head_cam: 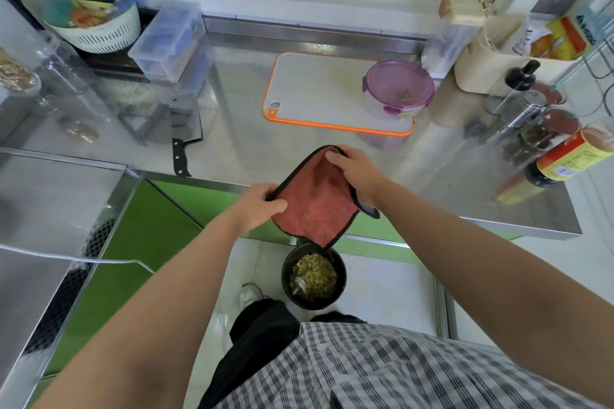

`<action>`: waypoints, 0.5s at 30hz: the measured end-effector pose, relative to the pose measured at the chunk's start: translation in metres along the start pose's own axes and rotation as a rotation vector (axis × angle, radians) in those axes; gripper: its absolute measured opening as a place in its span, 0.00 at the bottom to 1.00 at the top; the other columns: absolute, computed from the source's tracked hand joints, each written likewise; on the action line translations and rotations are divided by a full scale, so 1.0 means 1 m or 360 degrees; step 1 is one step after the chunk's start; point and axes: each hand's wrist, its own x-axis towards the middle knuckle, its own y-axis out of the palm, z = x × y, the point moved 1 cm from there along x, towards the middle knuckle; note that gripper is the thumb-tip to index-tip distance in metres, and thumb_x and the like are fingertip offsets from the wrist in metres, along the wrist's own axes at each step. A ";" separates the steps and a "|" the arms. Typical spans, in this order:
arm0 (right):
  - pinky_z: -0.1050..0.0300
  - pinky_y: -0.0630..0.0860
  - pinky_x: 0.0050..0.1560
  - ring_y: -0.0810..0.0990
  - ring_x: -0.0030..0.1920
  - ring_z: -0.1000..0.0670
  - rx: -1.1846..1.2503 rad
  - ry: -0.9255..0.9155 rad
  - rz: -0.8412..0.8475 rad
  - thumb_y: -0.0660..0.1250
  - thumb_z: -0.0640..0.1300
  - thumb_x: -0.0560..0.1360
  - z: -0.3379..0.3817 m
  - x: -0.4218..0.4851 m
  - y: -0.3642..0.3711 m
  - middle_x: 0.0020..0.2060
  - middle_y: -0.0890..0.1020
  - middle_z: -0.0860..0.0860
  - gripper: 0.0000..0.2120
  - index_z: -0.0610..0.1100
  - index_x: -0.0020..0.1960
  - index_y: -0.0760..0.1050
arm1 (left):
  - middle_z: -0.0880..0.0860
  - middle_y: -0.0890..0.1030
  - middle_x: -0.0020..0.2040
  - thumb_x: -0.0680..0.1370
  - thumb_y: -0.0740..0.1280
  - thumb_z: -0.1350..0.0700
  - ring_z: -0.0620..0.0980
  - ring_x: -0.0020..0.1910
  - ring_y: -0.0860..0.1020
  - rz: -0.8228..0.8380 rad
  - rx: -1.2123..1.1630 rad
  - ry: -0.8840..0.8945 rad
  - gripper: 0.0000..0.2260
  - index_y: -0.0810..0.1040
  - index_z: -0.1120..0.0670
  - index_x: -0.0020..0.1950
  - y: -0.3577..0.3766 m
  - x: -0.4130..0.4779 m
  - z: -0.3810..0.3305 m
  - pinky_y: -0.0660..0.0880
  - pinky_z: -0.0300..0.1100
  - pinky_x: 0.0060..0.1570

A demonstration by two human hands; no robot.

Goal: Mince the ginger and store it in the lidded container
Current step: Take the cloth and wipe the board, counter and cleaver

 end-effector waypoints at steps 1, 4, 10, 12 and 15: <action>0.49 0.76 0.53 0.78 0.42 0.47 0.0022 -0.0011 -0.0064 0.62 0.38 0.79 0.002 0.001 -0.001 0.41 0.80 0.45 0.07 0.44 0.45 0.77 | 0.47 0.80 0.38 0.71 0.67 0.60 0.44 0.39 0.77 0.0095 0.0055 -0.0071 0.06 0.78 0.58 0.47 0.001 0.001 0.002 0.72 0.38 0.44; 0.49 0.75 0.54 0.77 0.45 0.47 -0.0016 -0.0056 -0.0196 0.62 0.36 0.79 0.003 0.008 -0.003 0.43 0.79 0.46 0.06 0.44 0.46 0.76 | 0.52 0.78 0.39 0.73 0.64 0.58 0.50 0.39 0.75 0.0185 0.0169 -0.0211 0.04 0.75 0.59 0.44 0.010 -0.003 -0.002 0.69 0.40 0.42; 0.54 0.69 0.63 0.69 0.61 0.49 -0.0752 -0.0252 -0.0237 0.66 0.35 0.73 -0.012 -0.003 -0.005 0.63 0.67 0.45 0.25 0.41 0.69 0.65 | 0.57 0.80 0.55 0.82 0.54 0.57 0.56 0.53 0.80 0.0077 -0.1095 -0.0439 0.10 0.73 0.56 0.58 0.014 -0.005 -0.022 0.78 0.55 0.49; 0.55 0.72 0.61 0.70 0.61 0.48 -0.0789 -0.0128 0.0249 0.66 0.34 0.71 -0.022 -0.014 0.000 0.62 0.70 0.45 0.26 0.40 0.68 0.65 | 0.61 0.79 0.56 0.83 0.53 0.57 0.58 0.53 0.80 0.0064 -0.1375 -0.0427 0.11 0.71 0.59 0.60 0.012 -0.004 -0.027 0.81 0.56 0.44; 0.51 0.73 0.62 0.73 0.62 0.46 -0.0973 0.0124 0.0878 0.74 0.48 0.67 -0.036 -0.029 0.011 0.63 0.72 0.47 0.35 0.46 0.69 0.61 | 0.64 0.77 0.56 0.83 0.53 0.57 0.60 0.51 0.79 -0.0086 -0.1603 -0.0396 0.12 0.68 0.62 0.62 0.013 -0.002 -0.037 0.82 0.53 0.39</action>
